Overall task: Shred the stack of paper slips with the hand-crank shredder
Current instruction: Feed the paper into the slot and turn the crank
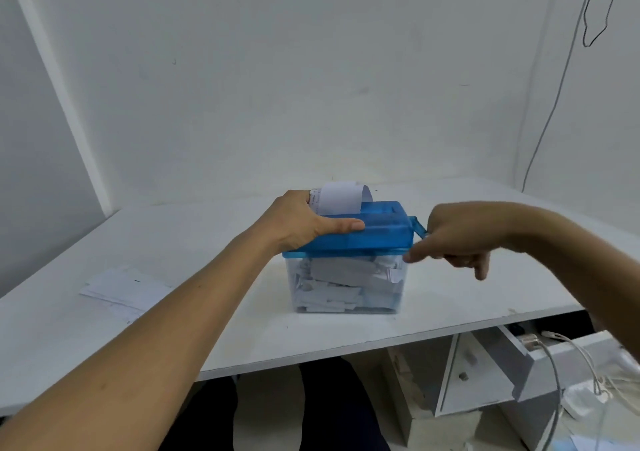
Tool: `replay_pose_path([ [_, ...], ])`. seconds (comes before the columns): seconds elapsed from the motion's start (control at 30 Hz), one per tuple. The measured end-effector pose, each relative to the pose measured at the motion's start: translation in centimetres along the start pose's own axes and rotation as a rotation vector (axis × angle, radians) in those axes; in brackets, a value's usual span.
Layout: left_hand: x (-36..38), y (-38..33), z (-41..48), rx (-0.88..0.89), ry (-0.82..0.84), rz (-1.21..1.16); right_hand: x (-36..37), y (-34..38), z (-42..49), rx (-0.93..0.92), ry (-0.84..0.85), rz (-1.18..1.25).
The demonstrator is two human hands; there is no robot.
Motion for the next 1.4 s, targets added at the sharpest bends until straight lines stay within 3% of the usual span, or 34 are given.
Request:
replay_pose_path([
  [0.17,0.3,-0.2,-0.1,0.018,0.013,-0.02,-6.4,1.0,-0.1,-0.022,-0.409,0.088],
  [0.3,0.4,-0.3,-0.2,0.022,0.005,0.015,-8.3,0.8,2.7,-0.059,-0.628,0.083],
  [0.43,0.5,-0.4,-0.3,0.035,-0.007,0.016,-6.8,-0.6,7.4,-0.124,-0.625,0.412],
  [0.57,0.5,-0.3,-0.4,0.065,-0.002,-0.005,-0.1,-4.4,10.8,-0.029,-0.533,0.776],
  [0.67,0.6,-0.2,-0.3,0.094,-0.031,0.058,3.4,-6.6,11.2,0.05,-0.538,0.881],
  [0.97,0.1,-0.5,-0.4,0.019,-0.081,0.266,5.6,-6.0,6.6,0.071,-0.528,0.917],
  [1.17,-0.1,-0.5,-0.3,-0.026,-0.062,0.318,1.3,-3.3,-1.5,-0.1,-0.519,0.603],
  [1.3,0.4,-0.6,-0.4,-0.017,-0.018,0.261,-2.1,-1.7,-1.9,-0.092,-0.634,0.35],
  [1.4,0.6,-0.4,-0.4,0.005,0.003,0.181,-5.3,-1.4,-0.4,-0.084,-0.822,0.388],
])
Point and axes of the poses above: each hand's wrist, its own z-axis towards the middle knuckle, its own x-axis out of the palm, y = z × x, the point moved 9 cm from there along z, towards the middle knuckle, and after that the axes turned 1 degree about z, right-handed, at the moved point
